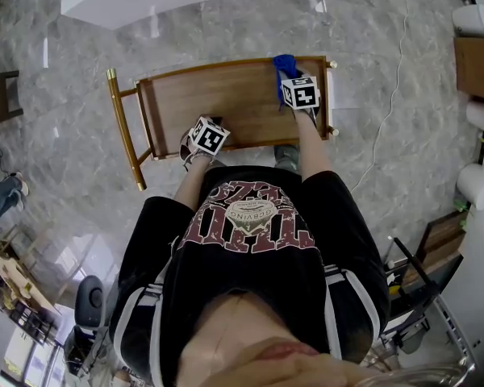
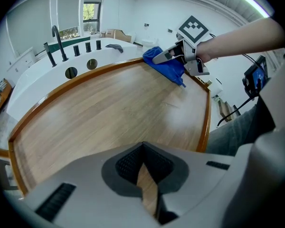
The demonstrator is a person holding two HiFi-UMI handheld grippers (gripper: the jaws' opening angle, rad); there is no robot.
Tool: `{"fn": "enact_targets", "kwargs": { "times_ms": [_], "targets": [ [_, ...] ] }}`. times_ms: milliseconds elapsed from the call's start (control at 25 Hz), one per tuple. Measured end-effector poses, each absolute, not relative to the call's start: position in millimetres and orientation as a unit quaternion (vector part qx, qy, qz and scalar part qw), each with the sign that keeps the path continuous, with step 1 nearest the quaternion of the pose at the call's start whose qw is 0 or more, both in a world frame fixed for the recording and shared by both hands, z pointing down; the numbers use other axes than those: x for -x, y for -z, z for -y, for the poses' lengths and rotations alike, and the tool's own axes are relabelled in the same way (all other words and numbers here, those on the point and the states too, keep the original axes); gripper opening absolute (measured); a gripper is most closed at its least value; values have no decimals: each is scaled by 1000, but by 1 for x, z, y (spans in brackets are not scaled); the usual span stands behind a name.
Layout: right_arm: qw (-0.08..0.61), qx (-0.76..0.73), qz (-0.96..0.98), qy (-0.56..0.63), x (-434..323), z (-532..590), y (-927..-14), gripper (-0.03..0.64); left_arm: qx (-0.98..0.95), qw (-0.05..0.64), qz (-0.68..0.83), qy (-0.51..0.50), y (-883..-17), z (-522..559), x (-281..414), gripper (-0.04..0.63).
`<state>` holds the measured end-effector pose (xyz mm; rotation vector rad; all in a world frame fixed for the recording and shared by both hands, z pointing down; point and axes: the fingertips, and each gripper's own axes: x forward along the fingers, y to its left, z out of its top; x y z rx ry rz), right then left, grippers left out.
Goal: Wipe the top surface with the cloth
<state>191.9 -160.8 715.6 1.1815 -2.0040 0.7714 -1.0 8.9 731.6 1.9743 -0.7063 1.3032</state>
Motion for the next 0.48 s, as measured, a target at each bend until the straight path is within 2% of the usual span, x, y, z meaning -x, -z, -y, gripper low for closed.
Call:
{"fn": "enact_targets", "kwargs": {
  "times_ms": [480],
  "targets": [
    [344,-460,766,-289,-218,164,-714,60,-754,345,275,-487,-730,-9,3,46]
  ]
}}
